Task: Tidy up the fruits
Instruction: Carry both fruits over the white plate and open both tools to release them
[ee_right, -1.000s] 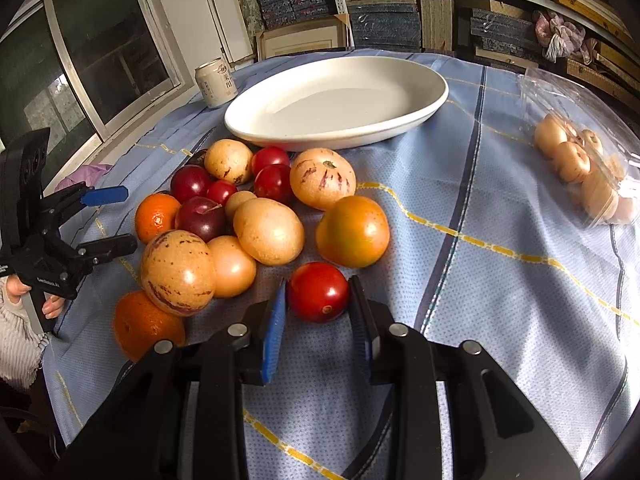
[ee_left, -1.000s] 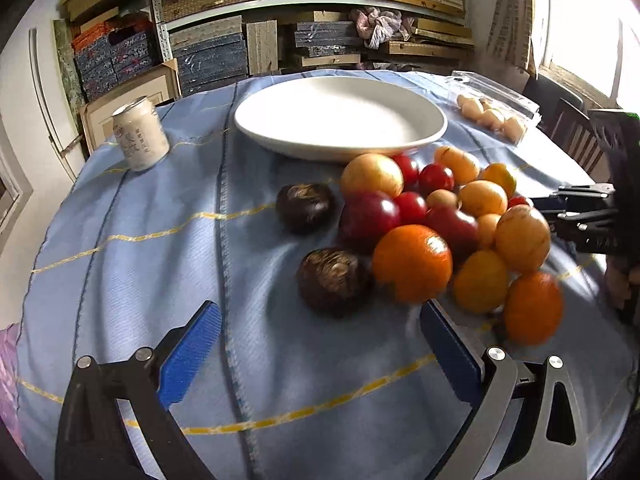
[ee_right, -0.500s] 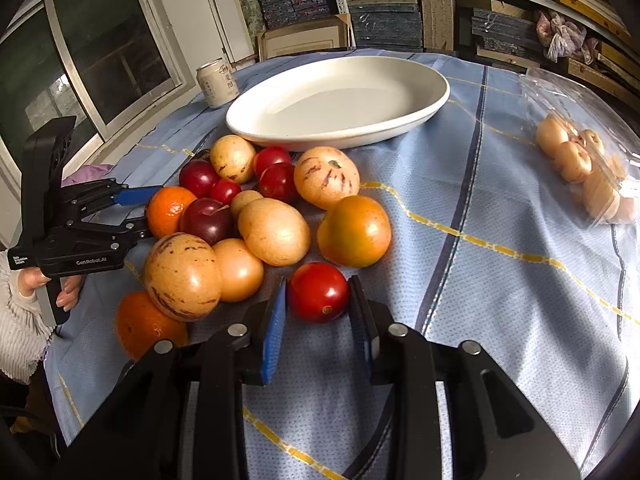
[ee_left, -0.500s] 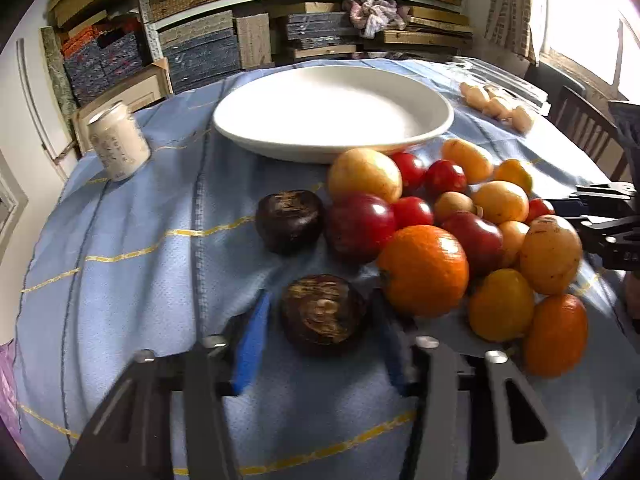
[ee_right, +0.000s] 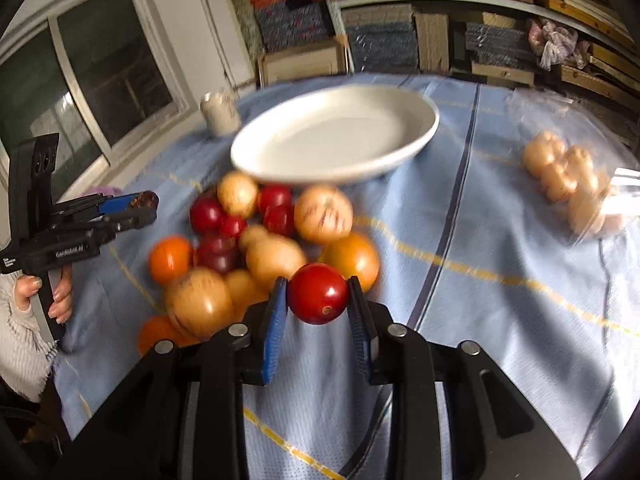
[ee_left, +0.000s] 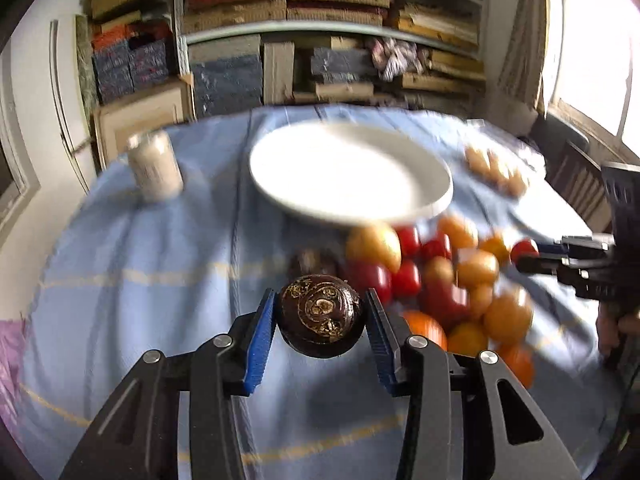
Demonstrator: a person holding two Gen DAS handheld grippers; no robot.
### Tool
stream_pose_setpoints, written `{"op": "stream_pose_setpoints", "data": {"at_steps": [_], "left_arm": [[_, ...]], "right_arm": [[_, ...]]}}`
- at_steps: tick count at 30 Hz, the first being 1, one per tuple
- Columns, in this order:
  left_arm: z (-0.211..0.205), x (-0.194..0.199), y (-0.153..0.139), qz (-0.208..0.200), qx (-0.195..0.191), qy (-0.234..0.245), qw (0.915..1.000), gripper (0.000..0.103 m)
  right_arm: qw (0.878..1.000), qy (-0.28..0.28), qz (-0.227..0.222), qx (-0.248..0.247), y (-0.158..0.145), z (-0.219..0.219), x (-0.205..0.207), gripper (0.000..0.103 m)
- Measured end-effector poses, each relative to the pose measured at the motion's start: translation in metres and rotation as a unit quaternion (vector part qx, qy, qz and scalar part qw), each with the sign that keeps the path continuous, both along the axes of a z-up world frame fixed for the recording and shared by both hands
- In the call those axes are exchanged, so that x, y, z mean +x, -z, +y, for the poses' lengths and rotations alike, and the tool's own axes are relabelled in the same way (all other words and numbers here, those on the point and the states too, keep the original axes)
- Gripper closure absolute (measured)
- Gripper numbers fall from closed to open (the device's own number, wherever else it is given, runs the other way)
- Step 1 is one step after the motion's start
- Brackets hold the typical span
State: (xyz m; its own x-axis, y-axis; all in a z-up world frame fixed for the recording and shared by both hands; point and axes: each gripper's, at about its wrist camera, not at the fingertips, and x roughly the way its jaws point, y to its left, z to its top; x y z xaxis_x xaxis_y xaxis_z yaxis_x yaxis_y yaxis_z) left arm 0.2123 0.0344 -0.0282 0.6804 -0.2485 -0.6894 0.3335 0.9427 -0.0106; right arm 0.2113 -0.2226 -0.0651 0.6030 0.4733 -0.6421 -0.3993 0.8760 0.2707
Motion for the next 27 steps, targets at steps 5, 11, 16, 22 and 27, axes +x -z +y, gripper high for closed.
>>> {"op": "stream_pose_setpoints", "data": {"at_steps": [5, 11, 16, 22, 27], "left_arm": [[-0.034, 0.060, -0.030, -0.017, -0.005, 0.005, 0.9998, 0.059], [-0.052, 0.126, -0.003, 0.025, -0.023, -0.025, 0.9991, 0.059], [-0.056, 0.149, 0.020, 0.051, -0.012, -0.026, 0.9983, 0.059], [-0.054, 0.148, 0.016, 0.039, -0.010, -0.026, 0.9989, 0.043], [-0.048, 0.137, 0.005, 0.032, -0.010, -0.033, 0.9989, 0.042]], "right_arm": [[0.999, 0.011, -0.026, -0.021, -0.039, 0.020, 0.053, 0.074], [0.997, 0.030, -0.012, -0.070, -0.026, 0.053, 0.124, 0.074], [0.995, 0.023, 0.008, -0.100, -0.008, 0.066, 0.152, 0.073], [0.994, 0.026, 0.011, -0.105, 0.001, 0.066, 0.158, 0.065], [0.995, 0.032, -0.009, -0.098, -0.015, 0.058, 0.142, 0.064]]}}
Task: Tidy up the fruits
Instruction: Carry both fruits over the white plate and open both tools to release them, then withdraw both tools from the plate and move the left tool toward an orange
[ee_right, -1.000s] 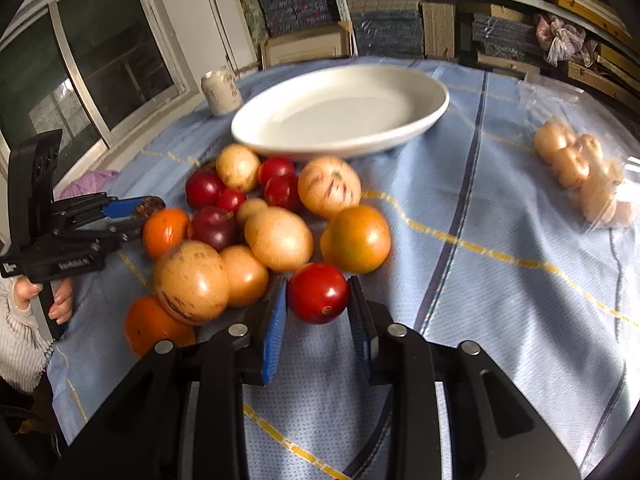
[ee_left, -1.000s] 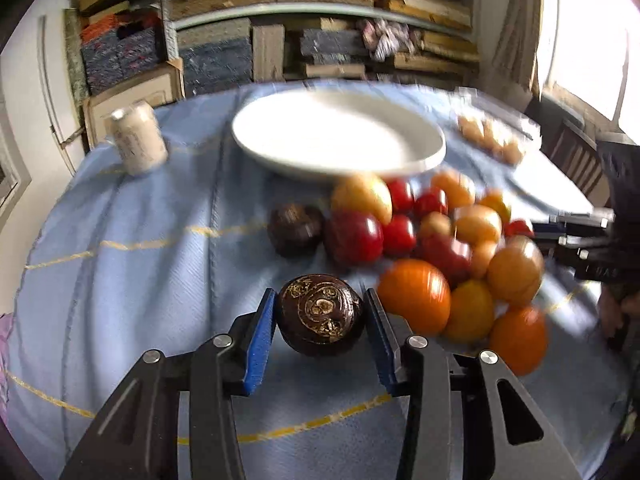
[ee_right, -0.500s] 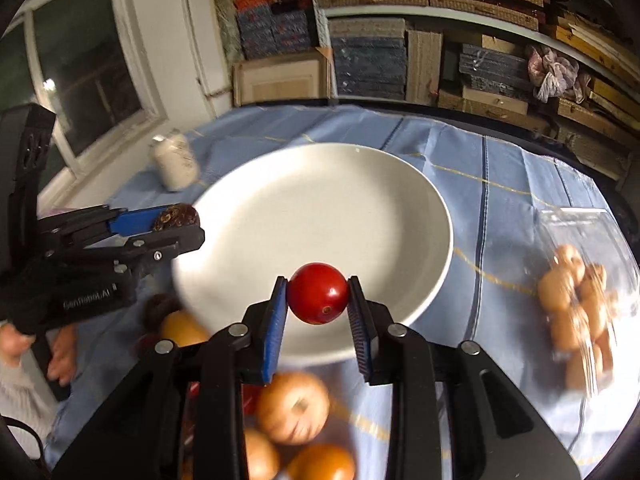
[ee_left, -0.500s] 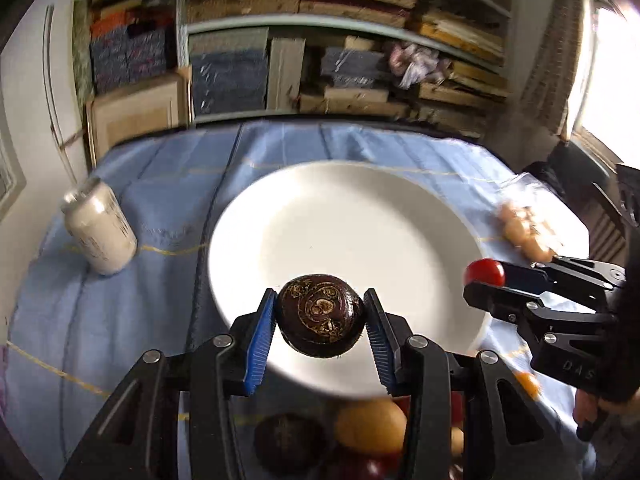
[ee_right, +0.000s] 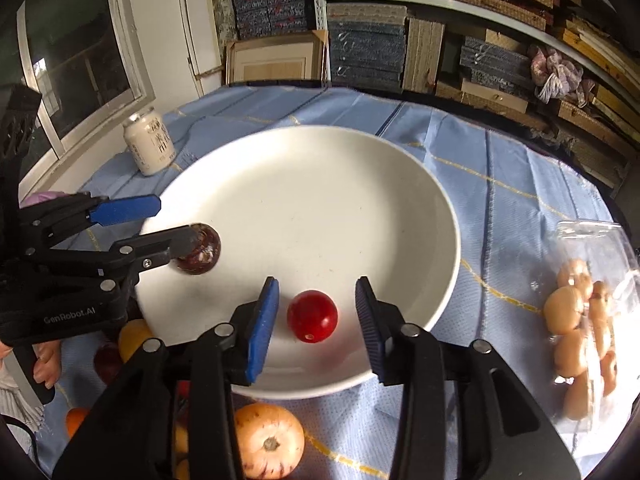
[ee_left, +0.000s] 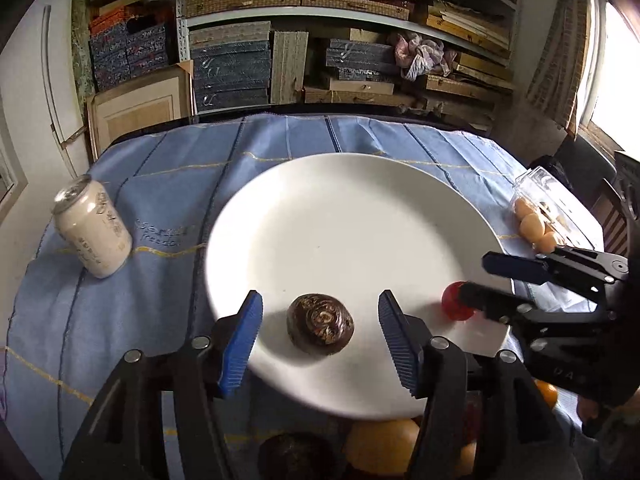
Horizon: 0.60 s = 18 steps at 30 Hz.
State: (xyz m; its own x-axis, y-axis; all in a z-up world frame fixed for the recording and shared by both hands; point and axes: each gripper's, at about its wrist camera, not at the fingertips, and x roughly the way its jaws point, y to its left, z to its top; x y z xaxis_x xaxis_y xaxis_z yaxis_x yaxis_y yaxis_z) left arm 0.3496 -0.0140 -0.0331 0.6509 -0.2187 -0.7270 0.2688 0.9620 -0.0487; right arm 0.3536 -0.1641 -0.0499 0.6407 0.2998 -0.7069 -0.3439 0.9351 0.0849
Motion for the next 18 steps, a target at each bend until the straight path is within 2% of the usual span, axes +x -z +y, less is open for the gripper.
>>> {"op": "stream_pose_setpoints", "data": {"at_steps": [2, 4, 6, 11, 13, 16, 18], "left_arm": [[0.005, -0.009, -0.007, -0.004, 0.001, -0.005, 1.0000, 0.042], [0.012, -0.025, -0.018, -0.015, 0.002, -0.010, 0.9998, 0.040], [0.018, -0.042, -0.027, -0.027, 0.002, -0.013, 0.9995, 0.032], [0.036, -0.107, -0.038, -0.062, -0.008, -0.018, 0.9979, 0.019], [0.042, -0.133, -0.033, -0.072, -0.020, -0.023, 0.9969, 0.011], [0.044, -0.165, -0.015, -0.087, -0.029, -0.029, 0.9954, 0.008], [0.042, -0.176, -0.002, -0.086, -0.022, -0.032, 0.9955, 0.008]], "right_arm": [[1.000, 0.001, -0.016, 0.005, -0.013, -0.006, -0.018, 0.062], [0.999, 0.005, -0.038, 0.009, -0.027, -0.012, -0.040, 0.052], [0.998, 0.010, -0.064, 0.012, -0.039, -0.018, -0.067, 0.033], [0.993, 0.011, -0.108, 0.038, -0.048, -0.036, -0.145, 0.009], [0.990, 0.009, -0.129, 0.061, -0.041, -0.043, -0.174, 0.005], [0.983, 0.023, -0.163, 0.078, -0.026, -0.054, -0.202, 0.005], [0.983, 0.041, -0.160, 0.084, -0.013, -0.062, -0.207, 0.004]]}}
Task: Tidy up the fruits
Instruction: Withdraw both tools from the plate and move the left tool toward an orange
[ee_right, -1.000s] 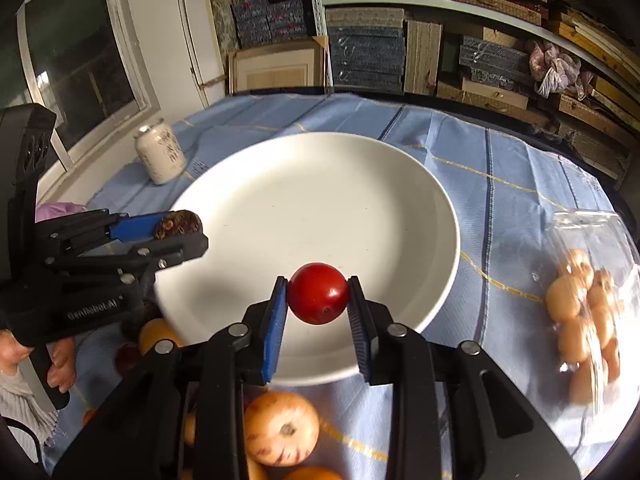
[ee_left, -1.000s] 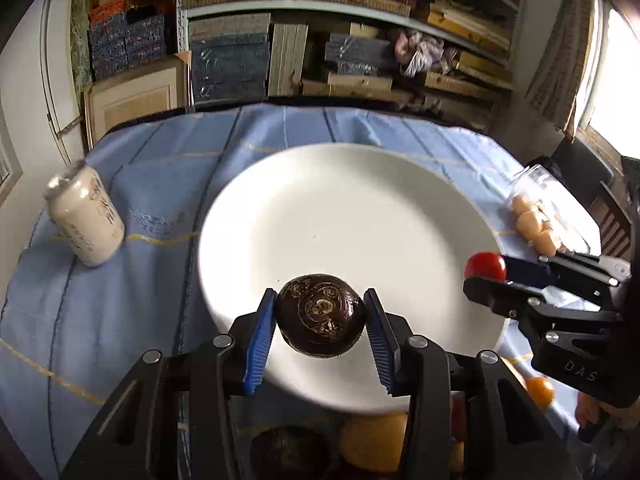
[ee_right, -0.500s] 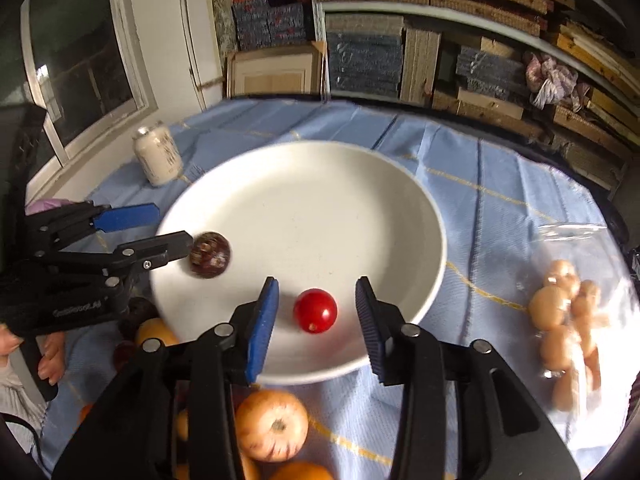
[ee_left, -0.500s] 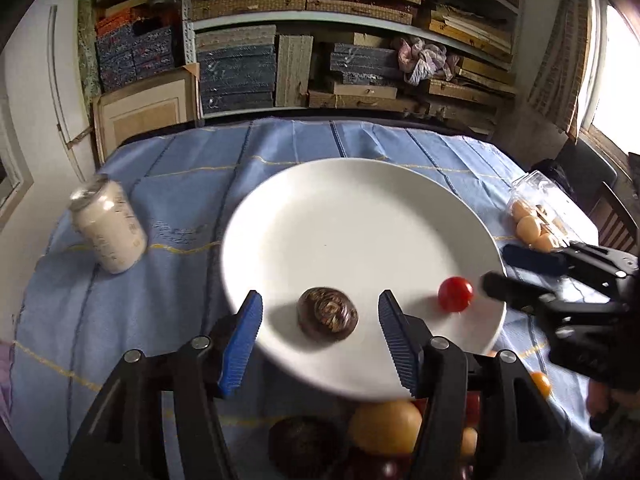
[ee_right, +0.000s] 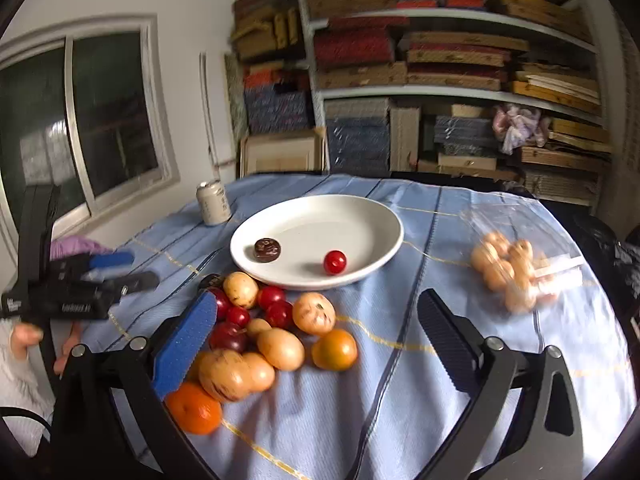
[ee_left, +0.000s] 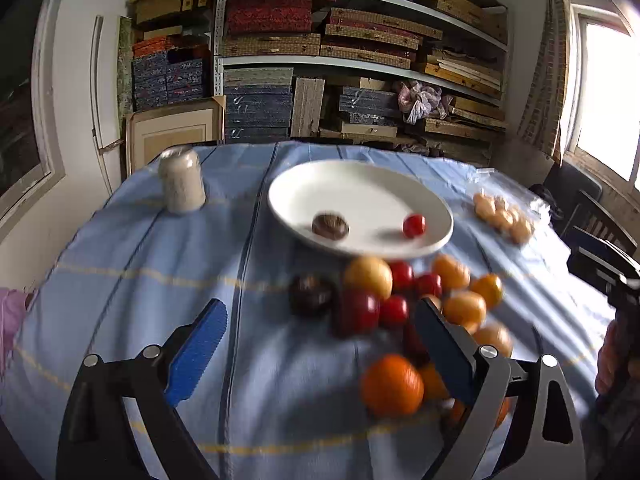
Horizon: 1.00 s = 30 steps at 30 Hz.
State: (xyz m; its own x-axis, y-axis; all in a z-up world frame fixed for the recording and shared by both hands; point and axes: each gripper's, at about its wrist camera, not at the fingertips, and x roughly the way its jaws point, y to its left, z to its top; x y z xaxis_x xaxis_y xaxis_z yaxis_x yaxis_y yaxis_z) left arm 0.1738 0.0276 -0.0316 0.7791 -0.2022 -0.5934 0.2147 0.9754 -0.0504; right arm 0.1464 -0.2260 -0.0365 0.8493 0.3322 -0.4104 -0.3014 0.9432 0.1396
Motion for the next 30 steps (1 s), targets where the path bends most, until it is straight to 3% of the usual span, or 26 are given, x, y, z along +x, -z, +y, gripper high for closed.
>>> {"op": "stream_pose_setpoints", "data": {"at_steps": [6, 12, 15, 18, 22, 25, 28, 30], "left_arm": [[-0.008, -0.011, 0.009, -0.006, 0.008, 0.028, 0.9996, 0.008], [-0.016, -0.011, 0.021, 0.010, 0.005, 0.062, 0.9980, 0.004], [-0.025, -0.008, 0.031, 0.029, 0.025, 0.062, 0.9973, 0.004], [-0.030, -0.003, 0.039, 0.046, 0.046, 0.059, 0.9961, 0.004], [-0.015, 0.003, 0.042, 0.066, 0.031, 0.041, 0.9965, 0.003], [-0.002, 0.003, 0.037, 0.055, 0.025, 0.018, 0.9980, 0.003], [0.006, 0.001, 0.031, 0.034, 0.044, -0.008, 0.9984, 0.003], [0.009, -0.001, 0.030, 0.040, 0.034, -0.003, 0.9986, 0.004]], "right_arm": [[0.997, 0.004, 0.025, 0.067, 0.006, -0.027, 0.004, 0.004], [0.997, 0.004, 0.046, 0.066, 0.010, -0.025, 0.011, 0.004], [0.997, 0.000, 0.047, 0.063, 0.010, -0.021, 0.011, 0.004], [0.997, -0.002, 0.050, 0.060, 0.010, -0.019, 0.012, 0.004], [0.997, -0.002, 0.053, 0.058, 0.010, -0.017, 0.014, 0.004], [0.997, -0.001, 0.054, 0.059, 0.010, -0.017, 0.015, 0.004], [0.997, 0.000, 0.055, 0.059, 0.011, -0.017, 0.015, 0.004], [0.997, 0.000, 0.055, 0.059, 0.011, -0.018, 0.015, 0.004]]}}
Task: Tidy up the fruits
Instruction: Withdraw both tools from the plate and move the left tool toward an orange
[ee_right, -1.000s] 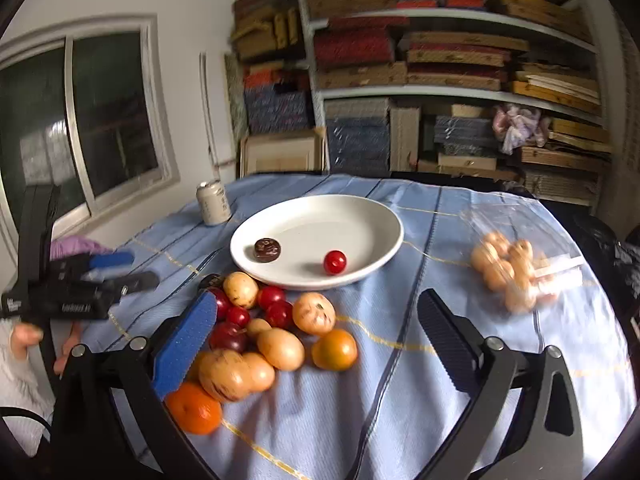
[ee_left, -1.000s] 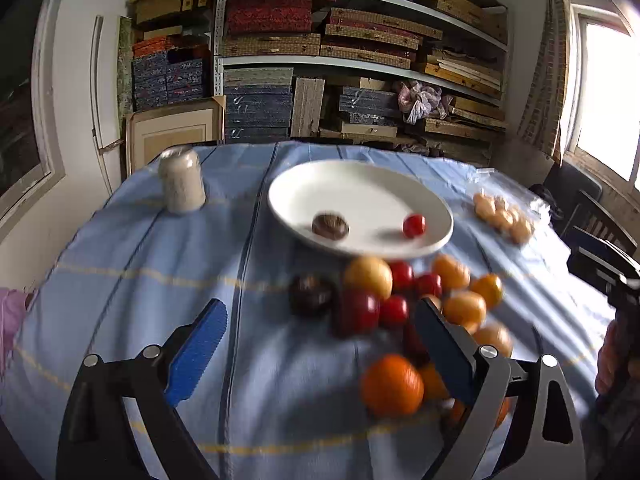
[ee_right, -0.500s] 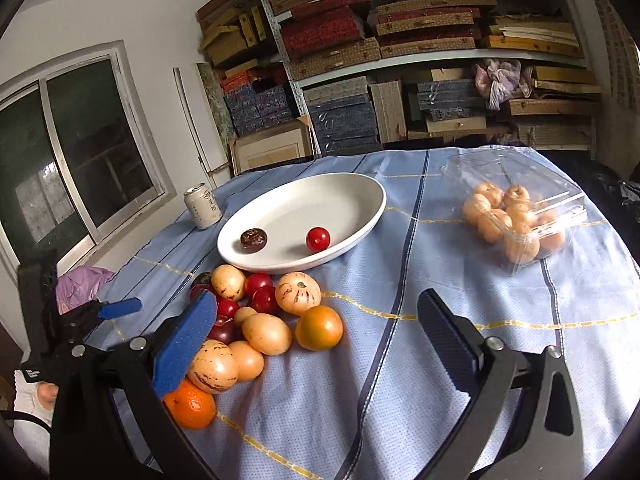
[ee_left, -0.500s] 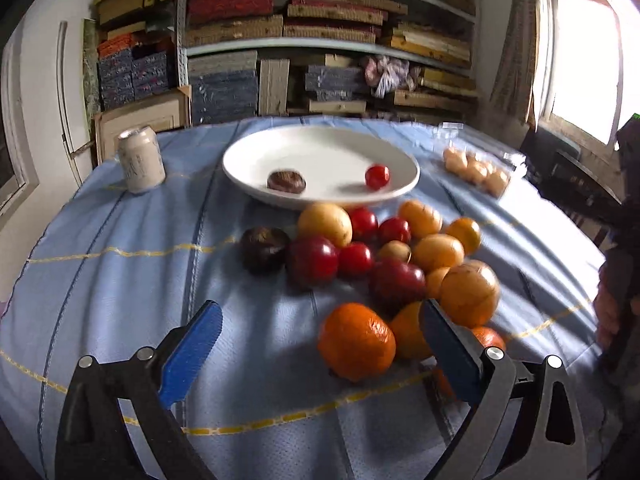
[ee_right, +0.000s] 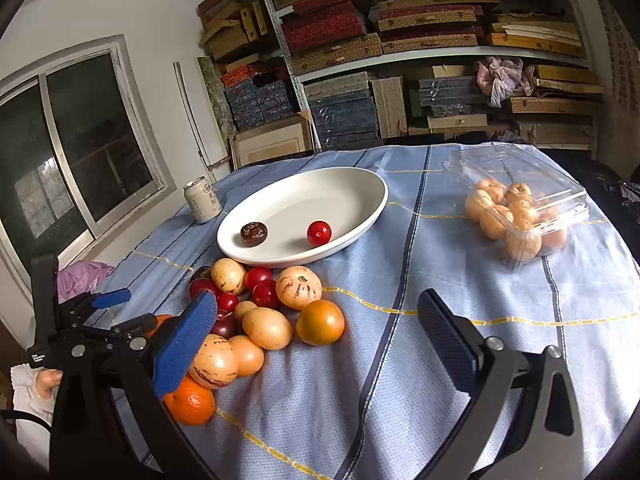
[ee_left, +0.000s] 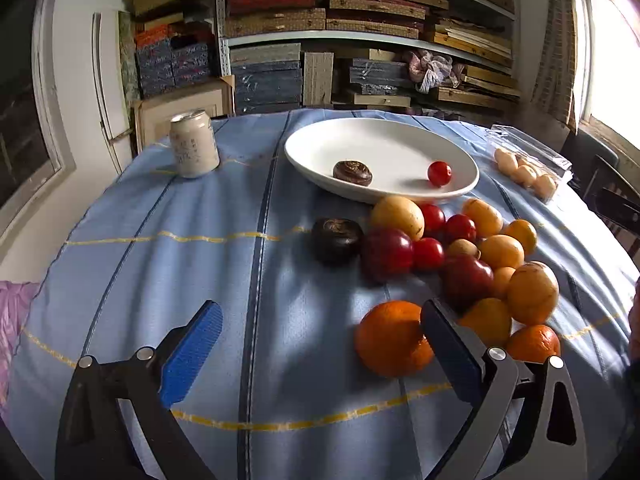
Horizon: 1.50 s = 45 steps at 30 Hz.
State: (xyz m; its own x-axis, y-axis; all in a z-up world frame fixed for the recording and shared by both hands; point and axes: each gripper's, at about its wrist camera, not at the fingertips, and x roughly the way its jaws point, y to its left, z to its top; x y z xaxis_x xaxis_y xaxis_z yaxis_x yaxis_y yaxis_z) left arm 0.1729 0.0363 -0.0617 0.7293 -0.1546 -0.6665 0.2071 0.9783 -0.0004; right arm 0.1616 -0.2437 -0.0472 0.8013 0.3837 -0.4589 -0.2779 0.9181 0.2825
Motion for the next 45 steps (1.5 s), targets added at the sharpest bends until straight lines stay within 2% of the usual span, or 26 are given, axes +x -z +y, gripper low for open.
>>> {"op": "stream_pose_setpoints", "data": {"at_steps": [2, 3, 6, 8, 10, 12, 15, 16, 18, 22, 28, 32, 35, 36, 37, 39, 41, 43, 45], "left_arm": [[-0.003, -0.002, 0.001, 0.017, -0.036, 0.039, 0.9984, 0.004], [-0.009, -0.004, 0.000, 0.015, -0.035, 0.054, 0.9978, 0.004], [-0.027, -0.008, 0.006, 0.004, 0.018, 0.063, 0.9979, 0.004], [-0.035, -0.005, 0.014, 0.023, 0.040, 0.065, 0.9968, 0.003], [-0.031, -0.002, 0.016, 0.029, 0.038, 0.055, 0.9973, 0.003], [-0.018, 0.004, 0.018, 0.035, 0.039, 0.018, 0.9984, 0.003], [0.000, 0.011, 0.020, 0.050, 0.012, -0.014, 0.9986, 0.004], [0.001, 0.011, 0.020, 0.051, 0.004, -0.011, 0.9986, 0.004], [-0.006, 0.007, 0.018, 0.047, 0.003, 0.015, 0.9988, 0.004], [-0.033, -0.005, 0.017, 0.032, 0.036, 0.080, 0.9956, 0.004], [-0.024, 0.002, 0.020, 0.050, -0.009, 0.077, 0.9957, 0.004], [-0.024, 0.005, 0.022, 0.060, -0.009, 0.071, 0.9956, 0.004], [-0.020, 0.006, 0.024, 0.068, -0.012, 0.065, 0.9955, 0.004], [-0.019, 0.006, 0.024, 0.070, -0.014, 0.063, 0.9955, 0.004], [-0.018, 0.007, 0.024, 0.071, -0.015, 0.061, 0.9955, 0.004], [-0.018, 0.007, 0.025, 0.072, -0.013, 0.060, 0.9956, 0.004], [-0.019, 0.007, 0.025, 0.073, -0.009, 0.060, 0.9955, 0.004], [-0.019, 0.008, 0.026, 0.075, -0.007, 0.060, 0.9954, 0.004], [-0.019, 0.008, 0.026, 0.077, -0.007, 0.059, 0.9953, 0.004]], "right_arm": [[1.000, -0.001, 0.002, -0.001, 0.000, -0.001, 0.001, 0.004], [1.000, -0.001, 0.004, -0.002, 0.001, 0.000, 0.002, 0.004], [1.000, -0.001, 0.003, -0.002, 0.001, 0.000, 0.002, 0.004], [1.000, -0.001, 0.004, -0.002, 0.001, 0.000, 0.002, 0.004], [1.000, -0.001, 0.003, -0.002, 0.001, 0.000, 0.002, 0.004], [1.000, -0.001, 0.003, -0.002, 0.001, 0.000, 0.002, 0.004], [1.000, -0.002, 0.004, -0.001, 0.002, 0.001, 0.002, 0.004], [1.000, -0.004, 0.004, -0.001, 0.002, 0.001, 0.002, 0.004], [1.000, -0.007, 0.002, -0.002, 0.003, 0.003, 0.002, 0.004], [1.000, -0.028, -0.006, -0.004, 0.003, 0.008, 0.000, 0.004], [0.998, -0.057, -0.017, -0.031, 0.003, 0.027, -0.008, 0.005], [0.996, -0.083, -0.001, -0.027, 0.006, 0.033, -0.006, 0.005], [0.992, -0.115, 0.001, -0.059, 0.011, 0.051, -0.010, 0.005], [0.990, -0.119, -0.002, -0.069, 0.012, 0.056, -0.013, 0.010], [0.988, -0.129, -0.006, -0.083, 0.013, 0.063, -0.016, 0.023], [0.983, -0.151, -0.002, -0.101, 0.018, 0.076, -0.018, 0.037], [0.980, -0.161, 0.005, -0.114, 0.024, 0.087, -0.019, 0.038], [0.976, -0.175, 0.012, -0.129, 0.029, 0.099, -0.019, 0.043], [0.976, -0.177, 0.011, -0.124, 0.029, 0.103, -0.019, 0.045]]}}
